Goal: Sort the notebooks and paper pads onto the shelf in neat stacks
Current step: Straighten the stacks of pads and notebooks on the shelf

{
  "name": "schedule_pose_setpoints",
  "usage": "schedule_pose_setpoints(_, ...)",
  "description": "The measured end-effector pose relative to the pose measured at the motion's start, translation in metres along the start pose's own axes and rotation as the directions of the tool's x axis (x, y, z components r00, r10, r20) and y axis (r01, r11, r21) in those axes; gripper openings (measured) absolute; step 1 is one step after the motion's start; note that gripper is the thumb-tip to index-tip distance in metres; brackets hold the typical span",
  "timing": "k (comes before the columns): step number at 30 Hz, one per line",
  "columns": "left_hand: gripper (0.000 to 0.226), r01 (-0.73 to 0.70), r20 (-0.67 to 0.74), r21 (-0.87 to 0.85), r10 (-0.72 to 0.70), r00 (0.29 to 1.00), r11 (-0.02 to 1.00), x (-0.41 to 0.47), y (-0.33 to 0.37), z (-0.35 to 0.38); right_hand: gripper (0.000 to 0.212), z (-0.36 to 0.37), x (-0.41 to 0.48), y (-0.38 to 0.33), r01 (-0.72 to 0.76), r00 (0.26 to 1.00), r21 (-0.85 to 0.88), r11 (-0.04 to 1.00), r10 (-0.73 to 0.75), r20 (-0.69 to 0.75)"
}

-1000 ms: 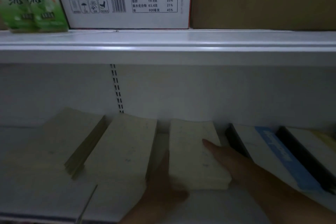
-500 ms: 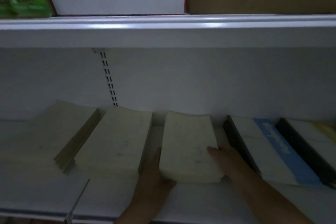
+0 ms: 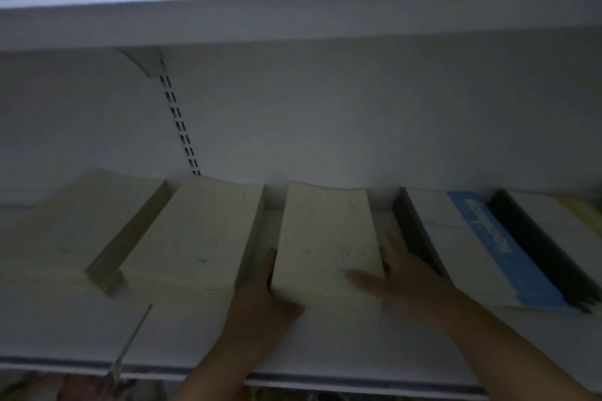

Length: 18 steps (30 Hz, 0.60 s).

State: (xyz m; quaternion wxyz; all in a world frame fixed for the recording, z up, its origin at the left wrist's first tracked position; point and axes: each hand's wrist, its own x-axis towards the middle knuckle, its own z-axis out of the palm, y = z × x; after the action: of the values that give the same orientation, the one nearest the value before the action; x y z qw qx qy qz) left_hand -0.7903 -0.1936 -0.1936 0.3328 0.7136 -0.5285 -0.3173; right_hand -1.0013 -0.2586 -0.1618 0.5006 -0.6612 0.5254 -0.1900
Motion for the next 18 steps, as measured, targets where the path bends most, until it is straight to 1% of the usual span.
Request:
schedule_pose_setpoints(1,0.088,0.008,0.002,0.004,-0.008,1.000,1.000,0.001,0.002,-0.001,0.126,0.001,-0.003,0.001,0.029,0.998,-0.076,0.997,-0.024,0.061)
schedule_pose_setpoints(2,0.084,0.010,0.017,0.012,-0.011,1.000,1.000,0.003,0.006,-0.003,0.128,0.002,-0.005,0.003,0.036,0.994,-0.178,0.983,-0.016,0.110)
schedule_pose_setpoints(3,0.080,0.025,0.043,0.031,-0.027,0.999,0.999,0.005,0.010,-0.005,0.130,0.004,-0.006,0.002,0.022,0.993,-0.294,0.956,0.013,0.114)
schedule_pose_setpoints(4,0.078,0.042,0.076,0.045,-0.045,0.996,0.998,0.007,0.014,-0.007,0.129,0.006,-0.005,0.002,0.001,0.996,-0.386,0.922,0.034,0.084)
schedule_pose_setpoints(6,0.078,0.059,0.101,0.047,-0.063,0.993,0.997,0.011,0.016,-0.008,0.124,0.008,-0.001,0.003,-0.027,0.999,-0.491,0.871,0.033,0.005)
schedule_pose_setpoints(9,0.071,0.031,0.049,0.032,-0.032,0.998,0.999,0.009,0.014,-0.007,0.120,0.010,0.003,0.006,-0.051,0.999,-0.505,0.861,0.036,-0.039)
schedule_pose_setpoints(11,0.072,0.014,0.062,0.018,-0.015,0.998,1.000,0.008,0.013,-0.009,0.117,0.009,0.004,0.006,-0.064,0.998,-0.479,0.875,0.046,-0.049)
schedule_pose_setpoints(12,0.077,0.013,0.096,0.013,-0.015,0.995,1.000,0.008,0.014,-0.010,0.116,0.008,0.004,0.005,-0.075,0.997,-0.451,0.889,0.054,-0.059)
schedule_pose_setpoints(14,0.101,0.068,0.199,-0.019,-0.062,0.978,0.998,0.006,0.011,-0.011,0.116,0.007,0.003,0.003,-0.103,0.995,-0.383,0.918,0.087,-0.059)
schedule_pose_setpoints(15,0.112,0.072,0.229,-0.025,-0.065,0.971,0.997,0.003,0.011,-0.015,0.115,0.007,0.001,0.002,-0.111,0.994,-0.354,0.929,0.099,-0.051)
schedule_pose_setpoints(16,0.115,0.033,0.226,-0.023,-0.027,0.974,0.999,0.000,0.013,-0.018,0.115,0.007,0.000,0.000,-0.112,0.994,-0.335,0.936,0.102,-0.046)
schedule_pose_setpoints(18,0.111,-0.076,0.169,-0.032,0.080,0.982,0.997,-0.007,0.022,-0.027,0.117,0.007,-0.007,-0.005,-0.104,0.995,-0.323,0.941,0.102,-0.021)
